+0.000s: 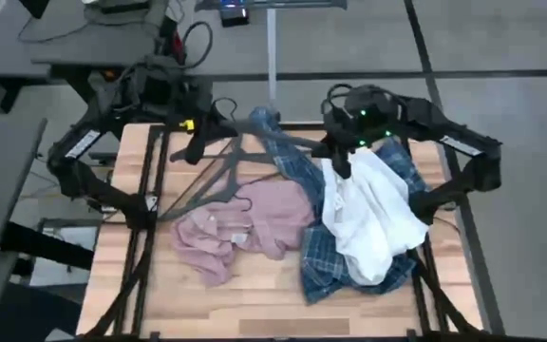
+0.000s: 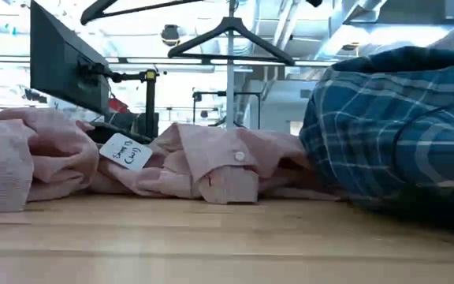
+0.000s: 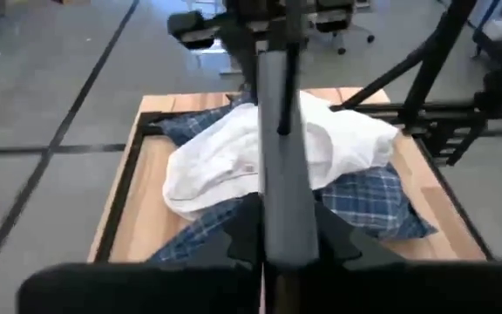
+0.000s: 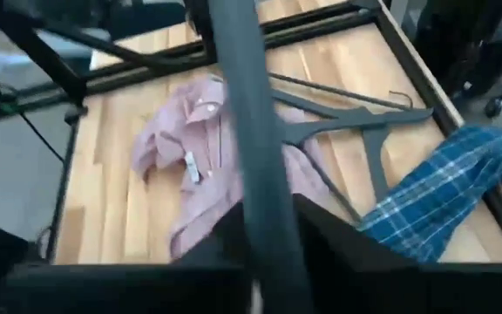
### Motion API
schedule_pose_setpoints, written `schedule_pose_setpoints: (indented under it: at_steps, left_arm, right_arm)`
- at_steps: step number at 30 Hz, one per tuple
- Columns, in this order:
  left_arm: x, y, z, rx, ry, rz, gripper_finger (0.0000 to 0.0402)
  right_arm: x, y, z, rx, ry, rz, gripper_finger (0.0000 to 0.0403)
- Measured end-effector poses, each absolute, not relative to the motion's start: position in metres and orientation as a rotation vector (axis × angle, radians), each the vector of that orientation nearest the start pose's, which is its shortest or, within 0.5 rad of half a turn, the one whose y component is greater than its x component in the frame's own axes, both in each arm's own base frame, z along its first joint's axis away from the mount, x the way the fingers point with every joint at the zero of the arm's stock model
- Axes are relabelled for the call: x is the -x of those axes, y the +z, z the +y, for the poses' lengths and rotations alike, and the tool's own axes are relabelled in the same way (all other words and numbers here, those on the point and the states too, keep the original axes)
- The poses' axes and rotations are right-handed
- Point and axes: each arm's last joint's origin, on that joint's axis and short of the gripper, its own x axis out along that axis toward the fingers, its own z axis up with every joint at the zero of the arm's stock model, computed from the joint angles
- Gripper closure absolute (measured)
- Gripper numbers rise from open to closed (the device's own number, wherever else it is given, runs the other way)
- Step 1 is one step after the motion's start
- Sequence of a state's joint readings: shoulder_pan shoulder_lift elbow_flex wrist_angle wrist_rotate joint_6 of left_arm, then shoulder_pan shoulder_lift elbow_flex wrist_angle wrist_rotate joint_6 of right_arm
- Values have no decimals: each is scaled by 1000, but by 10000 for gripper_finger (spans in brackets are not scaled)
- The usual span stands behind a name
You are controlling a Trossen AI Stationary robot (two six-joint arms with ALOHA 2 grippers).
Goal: Hang clothes
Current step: Hang the hanger on the hanger rack
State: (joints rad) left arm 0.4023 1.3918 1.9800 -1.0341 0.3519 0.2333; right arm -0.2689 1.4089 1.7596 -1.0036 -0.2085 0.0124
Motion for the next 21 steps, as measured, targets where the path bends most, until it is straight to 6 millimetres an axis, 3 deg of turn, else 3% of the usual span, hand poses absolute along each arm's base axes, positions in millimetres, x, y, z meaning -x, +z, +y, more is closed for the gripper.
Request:
schedule_pose_setpoints:
  at_steps: [12, 21]
  left_arm:
    - [-209, 494, 103, -58, 288, 593, 270]
    - [-190, 498, 123, -179, 629, 663, 251]
  right_arm:
    - [-244, 451, -88, -218, -167, 594, 383]
    - [-226, 457, -135, -229, -359, 504, 383]
